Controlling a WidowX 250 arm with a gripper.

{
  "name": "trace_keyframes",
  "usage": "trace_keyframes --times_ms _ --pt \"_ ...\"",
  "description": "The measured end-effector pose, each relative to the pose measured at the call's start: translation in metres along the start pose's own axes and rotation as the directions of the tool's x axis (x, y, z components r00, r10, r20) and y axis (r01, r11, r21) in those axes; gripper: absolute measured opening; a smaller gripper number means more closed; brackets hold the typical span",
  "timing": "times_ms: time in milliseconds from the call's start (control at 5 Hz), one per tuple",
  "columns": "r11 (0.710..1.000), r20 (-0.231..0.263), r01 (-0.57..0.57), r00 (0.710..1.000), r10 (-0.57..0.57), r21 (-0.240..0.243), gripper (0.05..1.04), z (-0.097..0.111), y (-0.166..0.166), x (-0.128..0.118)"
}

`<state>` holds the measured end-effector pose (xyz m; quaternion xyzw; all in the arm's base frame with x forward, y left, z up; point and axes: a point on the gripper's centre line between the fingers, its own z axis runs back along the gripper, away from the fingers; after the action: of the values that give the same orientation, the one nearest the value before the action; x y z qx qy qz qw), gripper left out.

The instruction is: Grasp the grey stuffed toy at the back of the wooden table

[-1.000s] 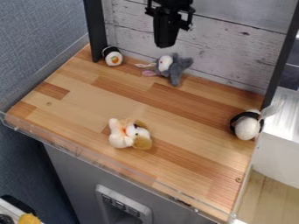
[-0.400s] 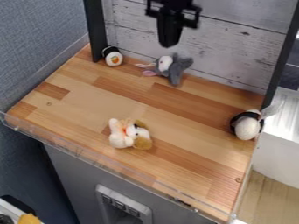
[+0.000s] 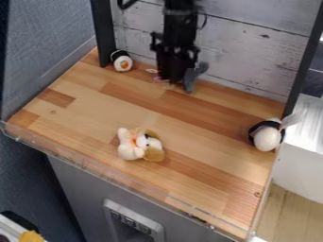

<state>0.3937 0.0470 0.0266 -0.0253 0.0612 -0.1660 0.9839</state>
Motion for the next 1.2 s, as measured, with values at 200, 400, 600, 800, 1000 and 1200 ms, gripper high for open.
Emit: trace_keyframes --times_ms 200,400,600,800,1000,1200 --pt "0.999 -0.002 0.052 0.999 -0.052 0.001 0.852 -0.0152 0.0012 0.0014" --pt "0.998 0.002 0.063 0.998 -0.063 0.005 0.935 -0.0157 0.0011 0.002" --pt "0.999 0.011 0.034 0.999 -0.035 0.016 0.647 -0.0164 0.0027 0.0031" --pt "1.0 0.013 -0.008 1.0 0.008 0.012 0.35 -0.0168 0.002 0.0033" --pt "0.998 0.015 -0.058 0.998 0.058 0.004 0.147 -0.0171 0.0008 0.0035" --pt "0.997 0.012 -0.08 0.997 0.08 0.002 0.067 -0.0186 0.0004 0.0026"
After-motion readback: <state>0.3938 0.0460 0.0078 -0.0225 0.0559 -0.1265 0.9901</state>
